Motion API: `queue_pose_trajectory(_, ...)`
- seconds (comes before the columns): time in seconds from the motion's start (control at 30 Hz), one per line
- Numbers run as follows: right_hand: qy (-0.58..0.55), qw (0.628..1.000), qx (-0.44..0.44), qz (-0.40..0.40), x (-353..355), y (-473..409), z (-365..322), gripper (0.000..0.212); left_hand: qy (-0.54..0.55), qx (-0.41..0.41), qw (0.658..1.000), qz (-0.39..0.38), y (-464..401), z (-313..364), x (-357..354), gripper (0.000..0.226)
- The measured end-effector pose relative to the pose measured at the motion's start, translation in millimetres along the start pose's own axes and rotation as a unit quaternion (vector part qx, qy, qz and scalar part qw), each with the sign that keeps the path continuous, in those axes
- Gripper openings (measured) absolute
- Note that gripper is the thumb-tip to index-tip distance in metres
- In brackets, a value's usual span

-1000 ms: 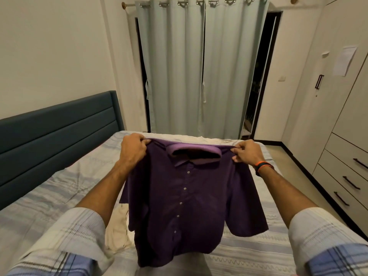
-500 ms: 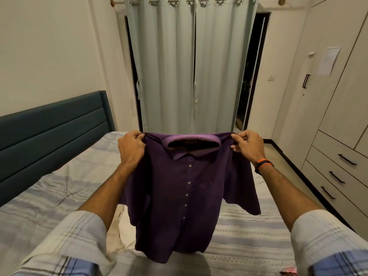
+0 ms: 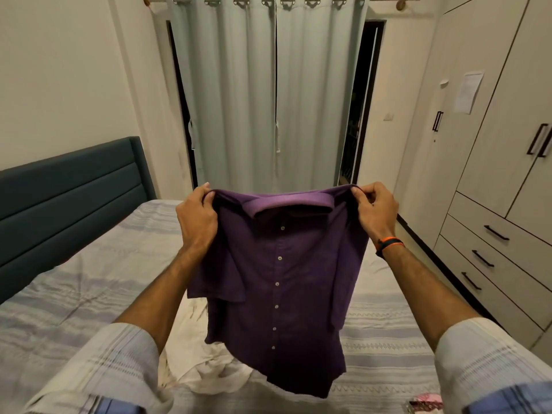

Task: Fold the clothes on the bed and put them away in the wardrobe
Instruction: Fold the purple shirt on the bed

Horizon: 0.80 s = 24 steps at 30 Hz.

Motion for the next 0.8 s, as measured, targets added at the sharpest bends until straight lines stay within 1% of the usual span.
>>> queue_pose_trajectory(0.13, 0.034, 0.999, 0.003, -0.023, 1.8, 1.0, 9.4, 0.017, -0.032, 0.023, 0.999, -0.03, 3.4, -6.7, -7.3, 0.025)
queue_pose_trajectory(0.33, 0.139, 0.979, -0.071, -0.13, 1.2, 20.1, 64.5, 0.025, -0.125, 0.102, 0.979, -0.127, 29.4, -41.0, -16.3, 0.025)
queue_pose_trajectory(0.43, 0.17, 0.962, -0.104, -0.188, 2.0, 33.7, 89.0, 0.025, -0.164, 0.132, 0.962, -0.177, 44.9, -60.5, -21.5, 0.025)
queue_pose_trajectory(0.57, 0.204, 0.927, -0.144, -0.279, 2.9, 55.6, 123.3, 0.025, -0.22, 0.153, 0.931, -0.249, 69.5, -87.7, -30.8, 0.026)
queue_pose_trajectory(0.7, 0.237, 0.901, -0.164, -0.325, 0.8, 75.1, 149.1, 0.027, -0.254, 0.171, 0.902, -0.304, 93.5, -110.6, -41.6, 0.028)
queue_pose_trajectory(0.8, 0.242, 0.888, -0.197, -0.338, -3.6, 84.9, 171.7, 0.025, -0.261, 0.185, 0.886, -0.336, 110.8, -124.1, -55.0, 0.03)
Point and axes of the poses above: each hand's wrist, its own y-axis away from the middle knuckle, its own x-axis out of the back of the hand, z = x × y, the point moved 1 cm from there along -y, towards the middle knuckle, and after that the axes turned 11 degrees about z, right-handed, at the moved point
